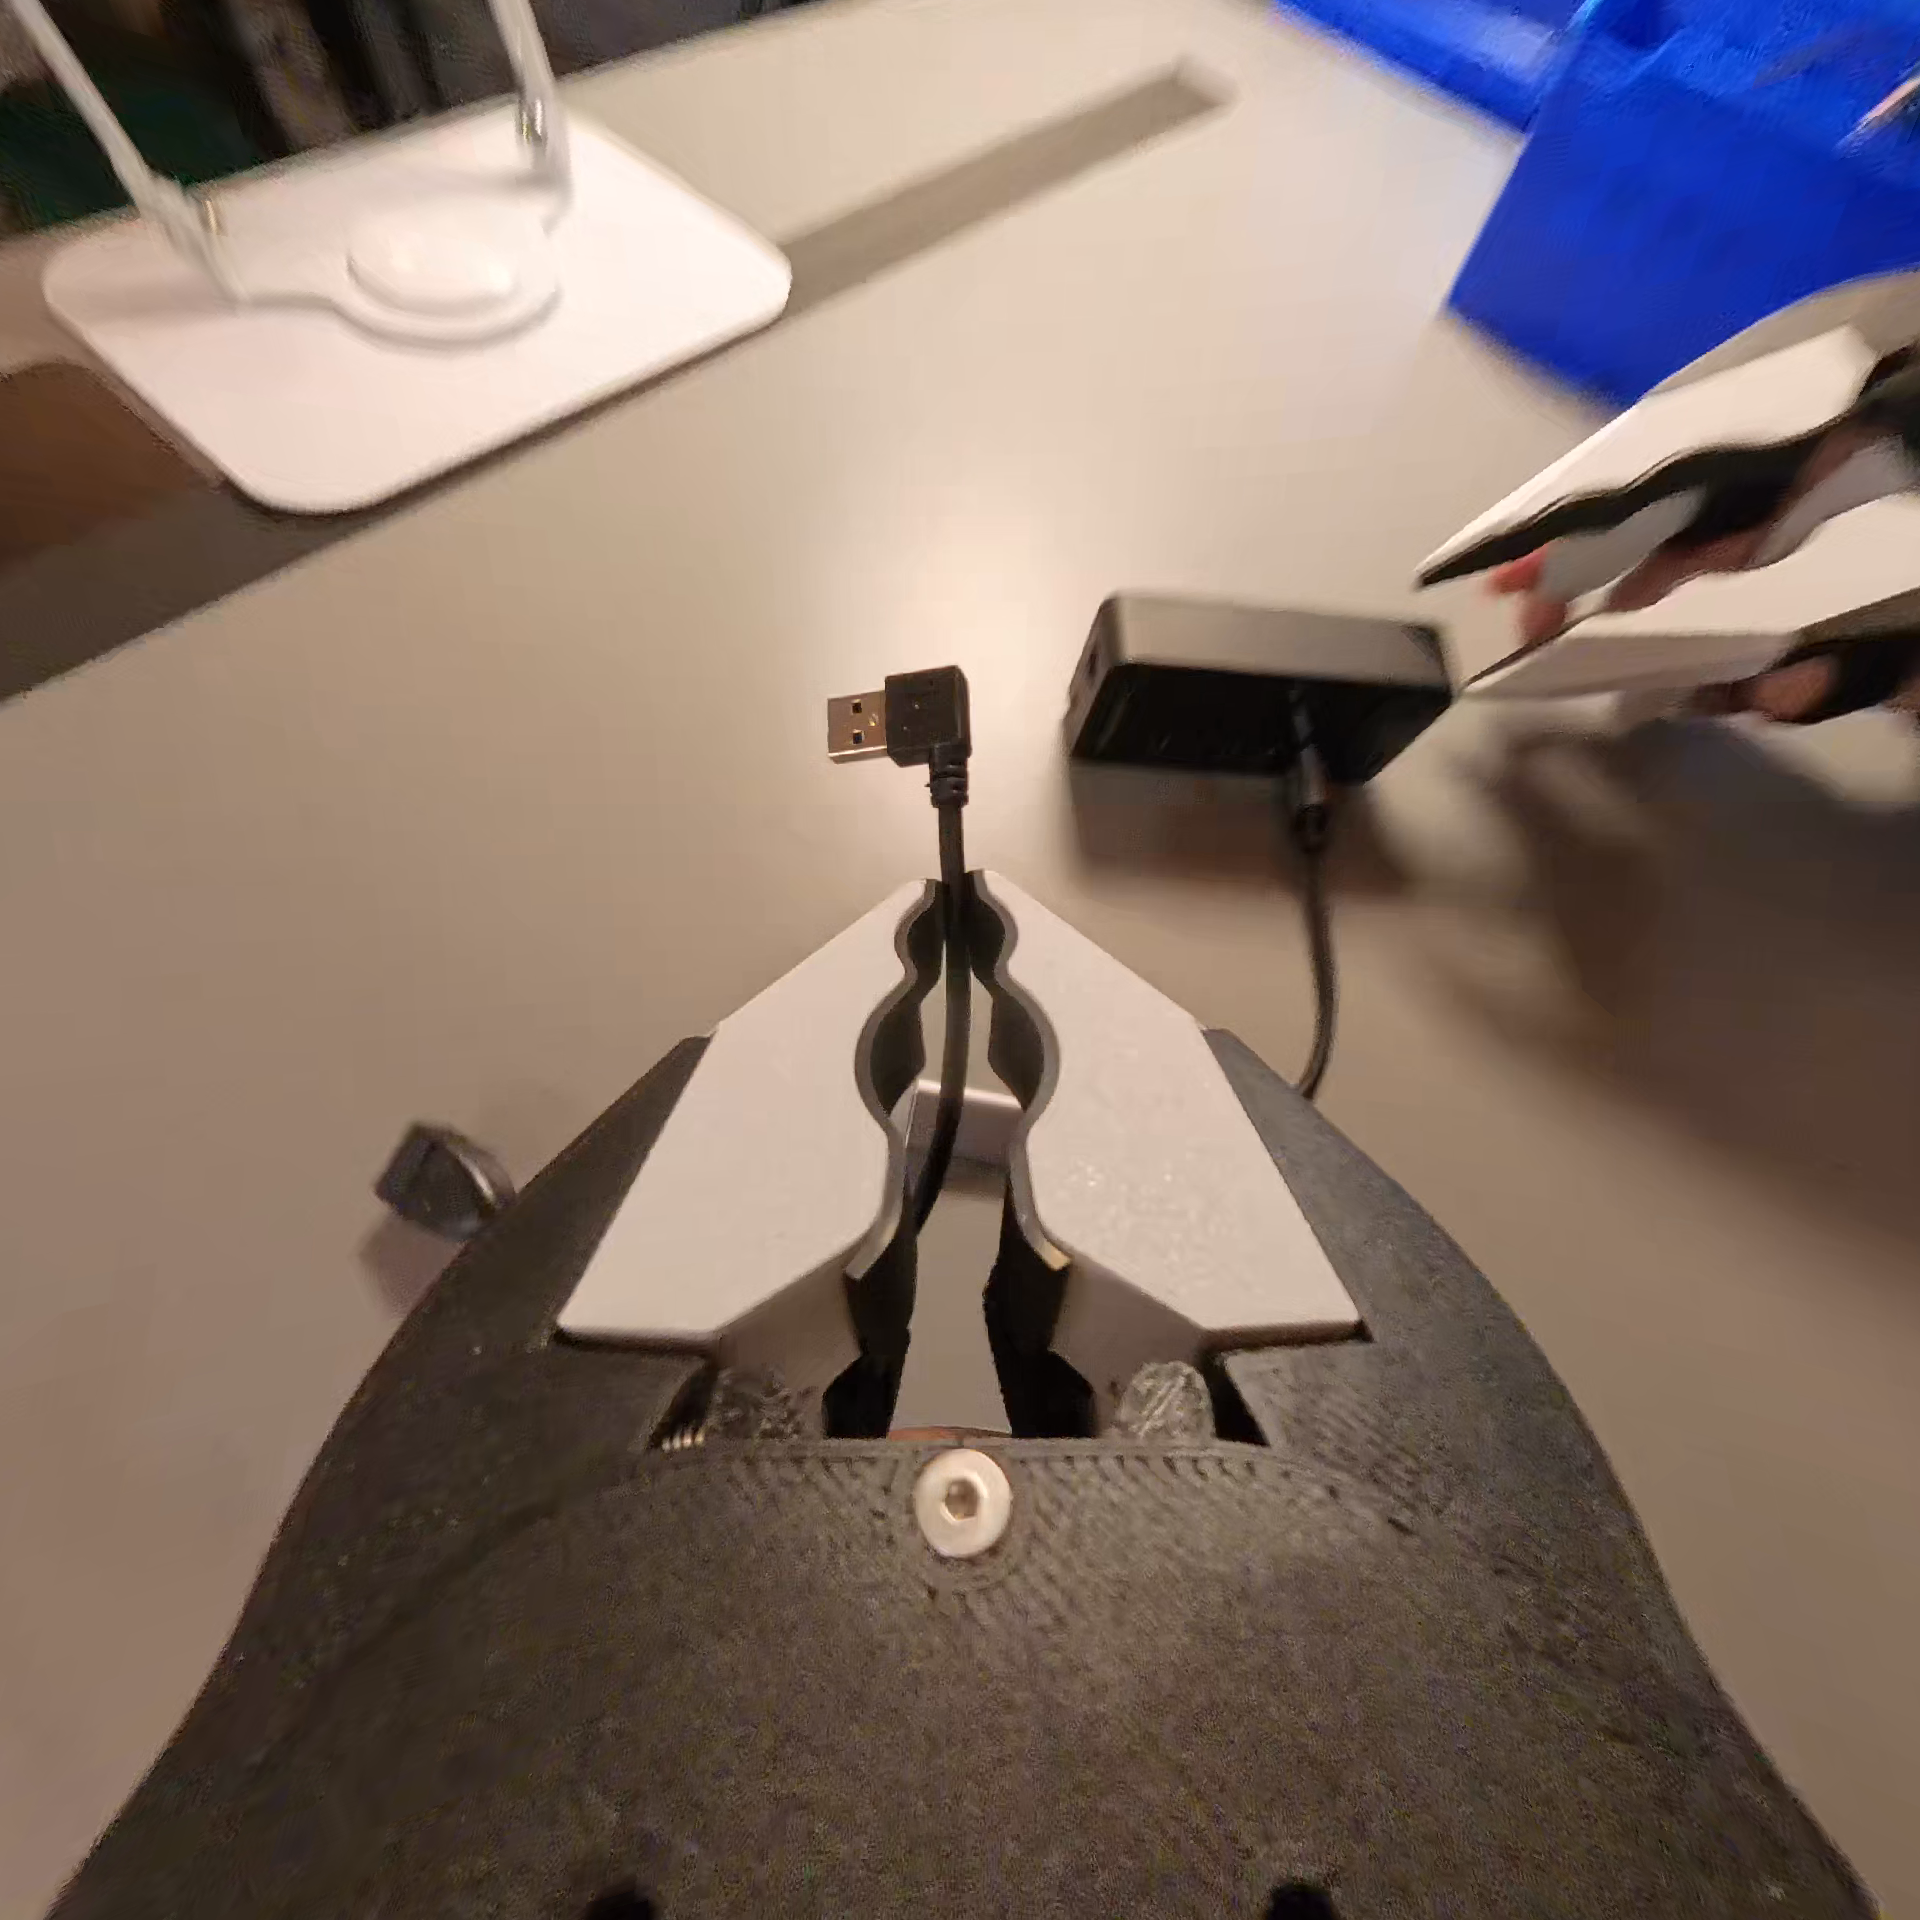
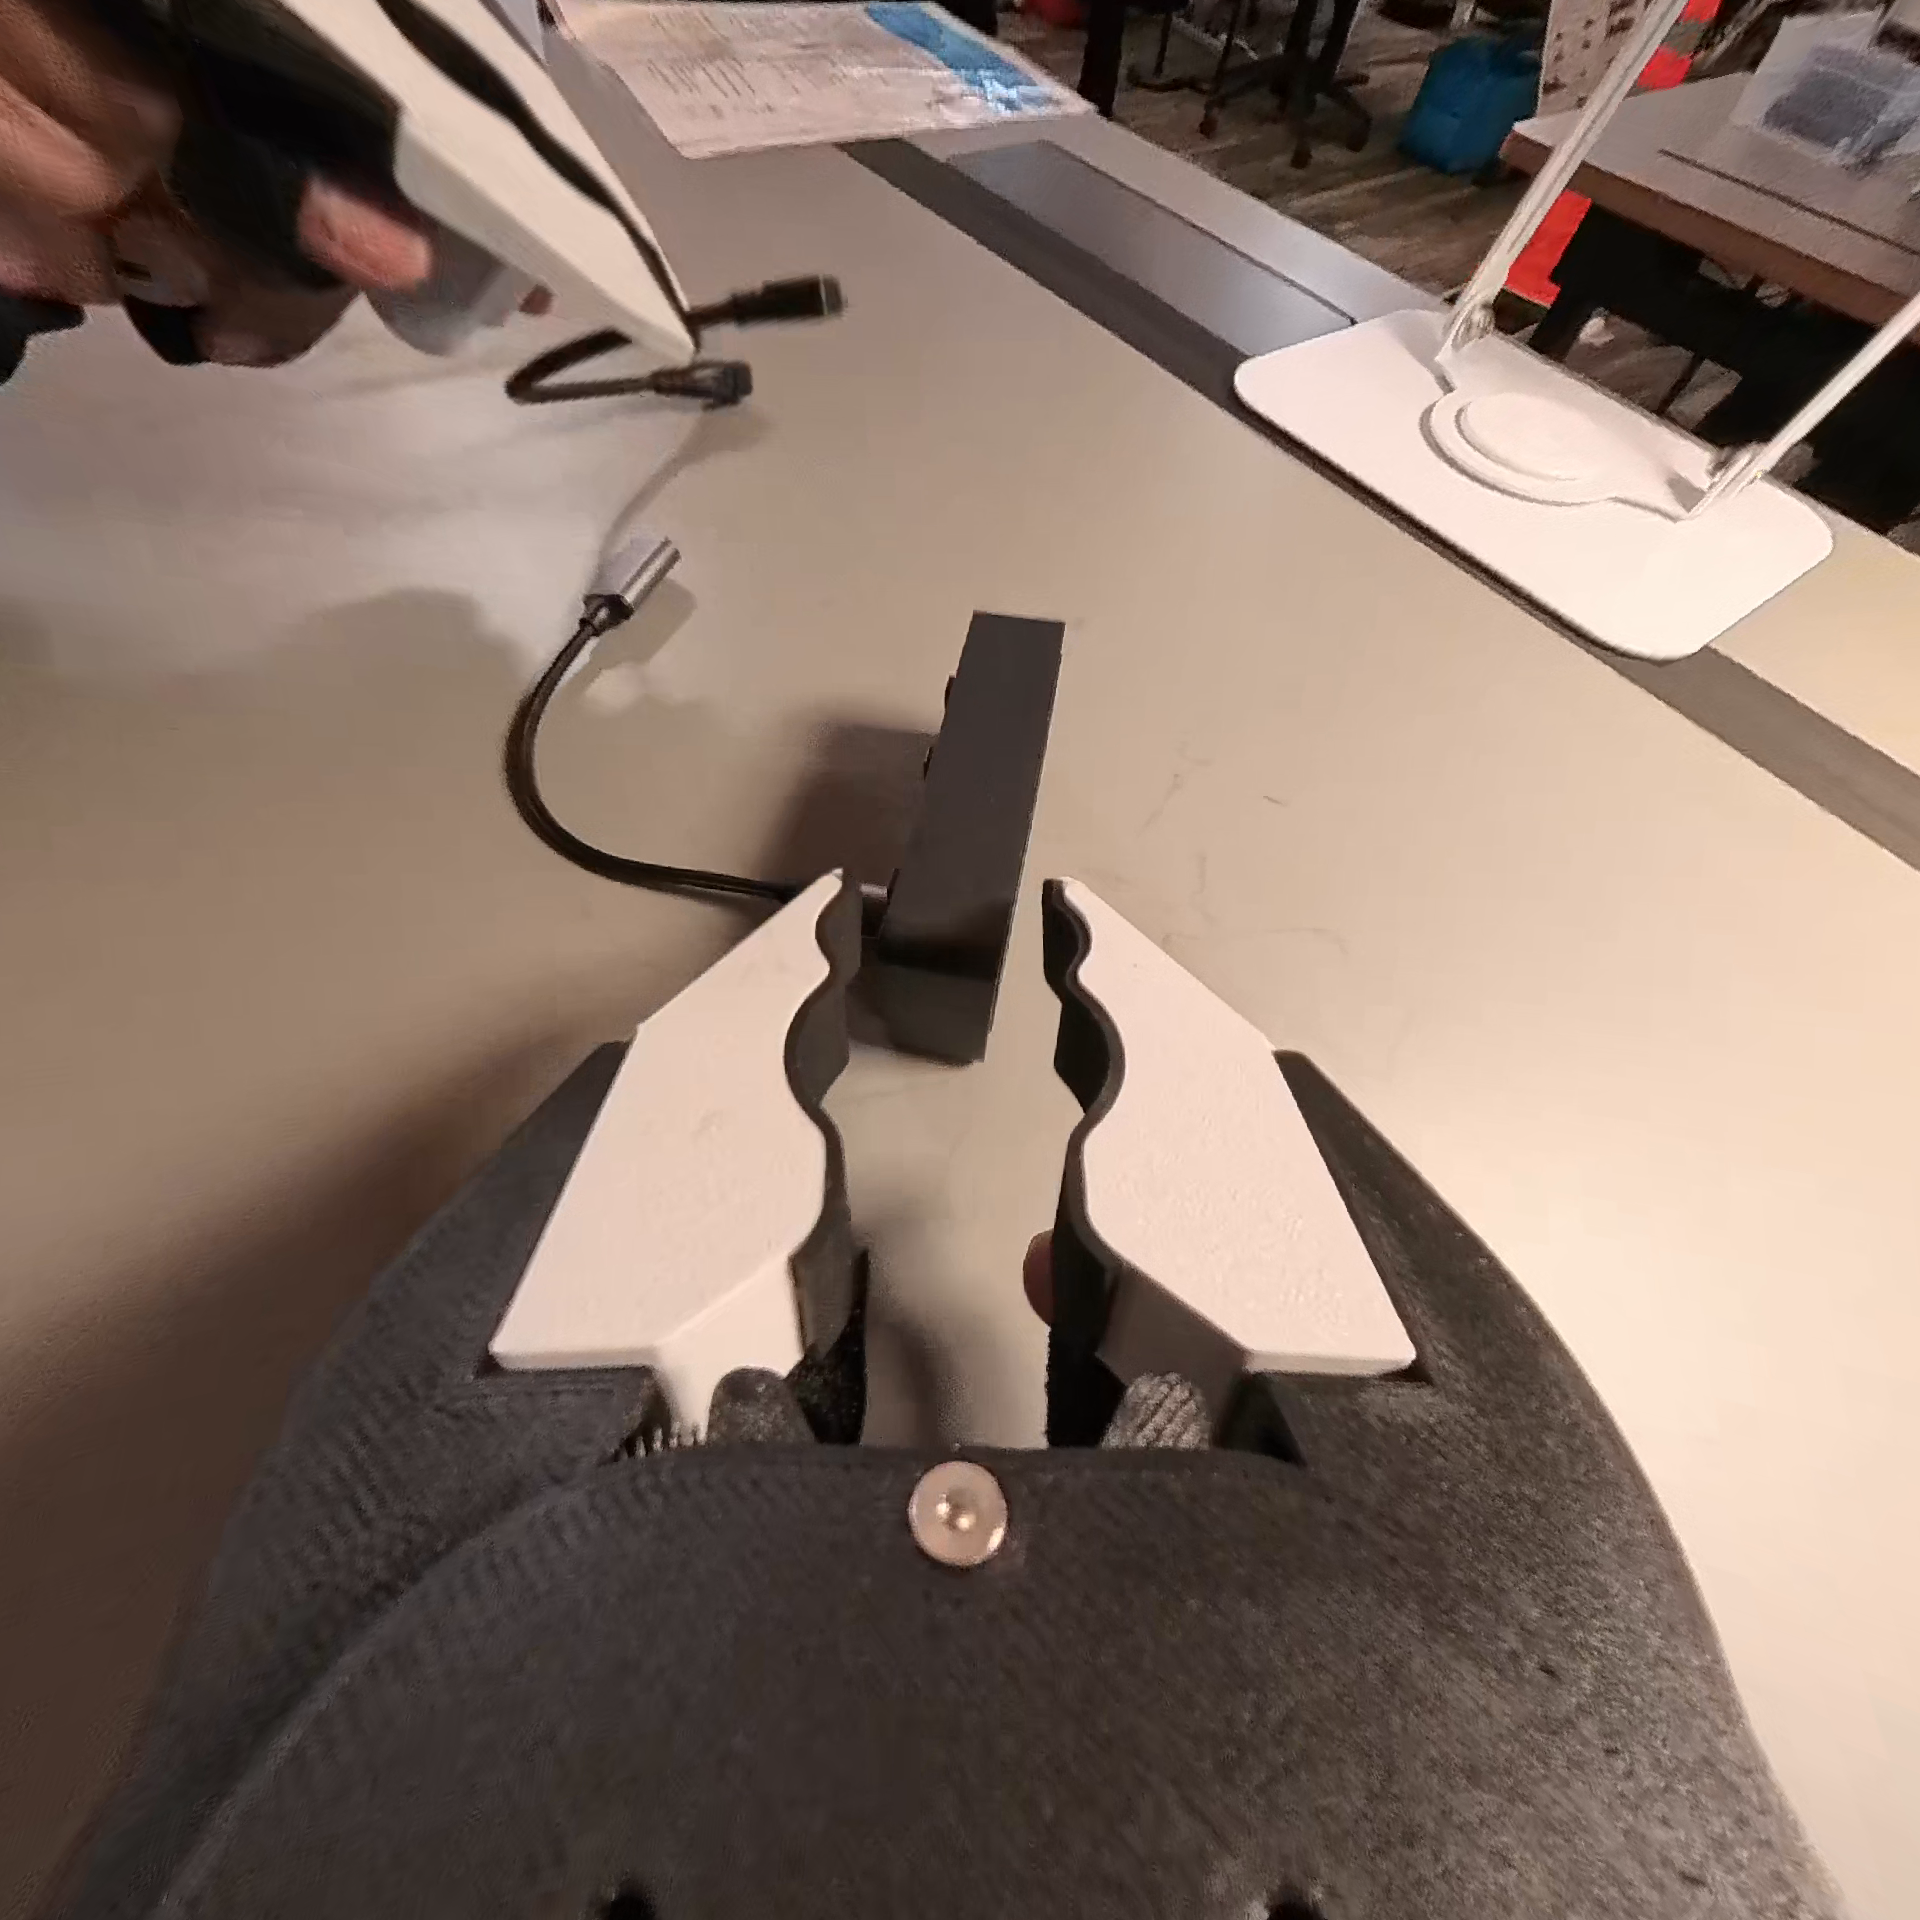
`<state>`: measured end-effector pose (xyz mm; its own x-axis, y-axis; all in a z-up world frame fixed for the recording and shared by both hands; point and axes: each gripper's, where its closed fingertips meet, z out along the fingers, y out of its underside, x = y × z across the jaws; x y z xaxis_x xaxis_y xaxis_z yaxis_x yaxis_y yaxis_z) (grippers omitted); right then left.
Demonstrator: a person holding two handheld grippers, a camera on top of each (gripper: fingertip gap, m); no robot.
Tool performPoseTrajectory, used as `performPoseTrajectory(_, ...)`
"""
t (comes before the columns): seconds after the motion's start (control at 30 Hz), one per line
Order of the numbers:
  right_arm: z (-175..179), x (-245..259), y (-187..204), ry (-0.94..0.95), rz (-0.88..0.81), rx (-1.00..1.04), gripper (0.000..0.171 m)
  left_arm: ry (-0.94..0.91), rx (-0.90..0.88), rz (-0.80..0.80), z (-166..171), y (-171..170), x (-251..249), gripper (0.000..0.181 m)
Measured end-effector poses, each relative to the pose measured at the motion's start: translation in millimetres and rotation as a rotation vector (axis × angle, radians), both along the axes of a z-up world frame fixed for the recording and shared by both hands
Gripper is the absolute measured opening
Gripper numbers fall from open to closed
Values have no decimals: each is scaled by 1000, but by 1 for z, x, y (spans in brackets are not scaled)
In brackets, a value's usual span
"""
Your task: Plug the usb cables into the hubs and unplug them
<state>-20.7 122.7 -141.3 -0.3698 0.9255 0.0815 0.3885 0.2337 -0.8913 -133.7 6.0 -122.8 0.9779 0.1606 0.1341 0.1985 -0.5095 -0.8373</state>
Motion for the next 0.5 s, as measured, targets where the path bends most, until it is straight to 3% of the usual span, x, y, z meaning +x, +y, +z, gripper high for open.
performPoseTrajectory(0.03,4,0,-1,17,10,-3,35,-12,65,-30,13,-3,0,5)
performPoseTrajectory(0.17,23,3,-9,107,53,-27,35,-10,313,-134,60,-13,5,5)
performPoseTrajectory(0.3,50,8,-23,266,113,-56,34,11,587,-361,101,-12,48,4)
performPoseTrajectory(0.5,91,21,-45,463,211,-231,34,-281,920,-643,137,-19,105,4)
